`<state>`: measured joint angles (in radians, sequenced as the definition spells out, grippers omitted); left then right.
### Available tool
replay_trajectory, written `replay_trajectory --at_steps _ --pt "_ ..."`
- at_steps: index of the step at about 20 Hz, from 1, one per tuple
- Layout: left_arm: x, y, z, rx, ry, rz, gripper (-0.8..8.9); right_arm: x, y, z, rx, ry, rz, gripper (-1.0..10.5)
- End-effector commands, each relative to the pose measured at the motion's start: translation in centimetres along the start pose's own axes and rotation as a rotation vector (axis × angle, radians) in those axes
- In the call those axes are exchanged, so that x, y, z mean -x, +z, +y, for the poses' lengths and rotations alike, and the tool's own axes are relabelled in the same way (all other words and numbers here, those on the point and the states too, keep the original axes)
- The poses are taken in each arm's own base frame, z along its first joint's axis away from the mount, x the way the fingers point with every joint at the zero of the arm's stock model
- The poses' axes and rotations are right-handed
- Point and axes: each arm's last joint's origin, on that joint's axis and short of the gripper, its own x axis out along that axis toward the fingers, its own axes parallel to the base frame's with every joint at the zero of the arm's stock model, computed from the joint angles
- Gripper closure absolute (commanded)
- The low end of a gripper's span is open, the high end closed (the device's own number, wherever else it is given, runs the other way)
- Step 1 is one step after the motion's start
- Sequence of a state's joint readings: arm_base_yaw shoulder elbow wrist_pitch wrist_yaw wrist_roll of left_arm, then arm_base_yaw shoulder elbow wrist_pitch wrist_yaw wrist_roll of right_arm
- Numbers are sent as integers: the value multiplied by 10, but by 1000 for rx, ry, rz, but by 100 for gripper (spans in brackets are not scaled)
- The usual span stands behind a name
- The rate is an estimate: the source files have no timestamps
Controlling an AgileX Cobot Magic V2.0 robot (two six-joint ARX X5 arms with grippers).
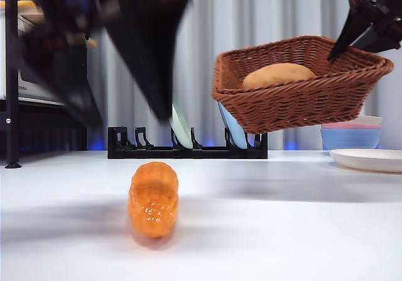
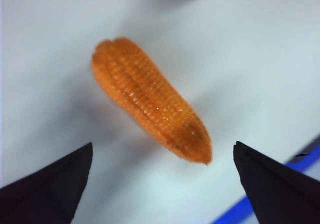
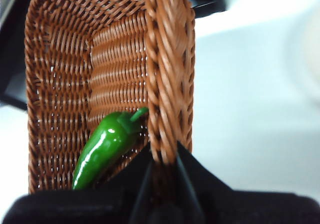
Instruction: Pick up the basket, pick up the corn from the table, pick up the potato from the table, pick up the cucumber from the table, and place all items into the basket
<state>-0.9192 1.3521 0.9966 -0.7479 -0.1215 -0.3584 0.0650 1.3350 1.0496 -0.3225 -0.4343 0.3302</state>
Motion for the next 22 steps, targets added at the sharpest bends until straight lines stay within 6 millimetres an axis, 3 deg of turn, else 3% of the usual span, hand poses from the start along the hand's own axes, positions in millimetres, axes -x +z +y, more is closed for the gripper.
replay_trajectory --at_steps 1,7,8,9,10,11,13,16,18,20,22 --pt "-25 4 1 36 23 25 346 1 2 -1 -19 9 -8 958" --pt "-76 13 4 64 50 55 348 1 0 -1 -19 5 7 958" --pt "-80 13 4 56 54 61 393 1 0 -1 -19 5 7 958" --pt "-82 13 4 48 55 63 514 1 0 -1 -19 5 7 958" --pt "-82 14 3 25 53 58 721 1 0 -1 -19 5 7 958" --pt "-82 14 2 4 48 51 828 1 0 -1 -19 4 7 958" --pt "-81 13 2 -35 21 68 821 1 0 -1 -19 4 7 958" --pt "-60 7 0 -189 -149 131 821 1 0 -1 -18 6 9 958" --pt "-32 2 -3 -306 -378 150 821 1 0 0 -17 7 10 958" --pt "4 0 -5 -408 -621 75 821 -1 -1 3 -11 16 16 958" --pt "40 8 -6 -463 -715 -102 821 -3 -4 7 -3 27 28 958"
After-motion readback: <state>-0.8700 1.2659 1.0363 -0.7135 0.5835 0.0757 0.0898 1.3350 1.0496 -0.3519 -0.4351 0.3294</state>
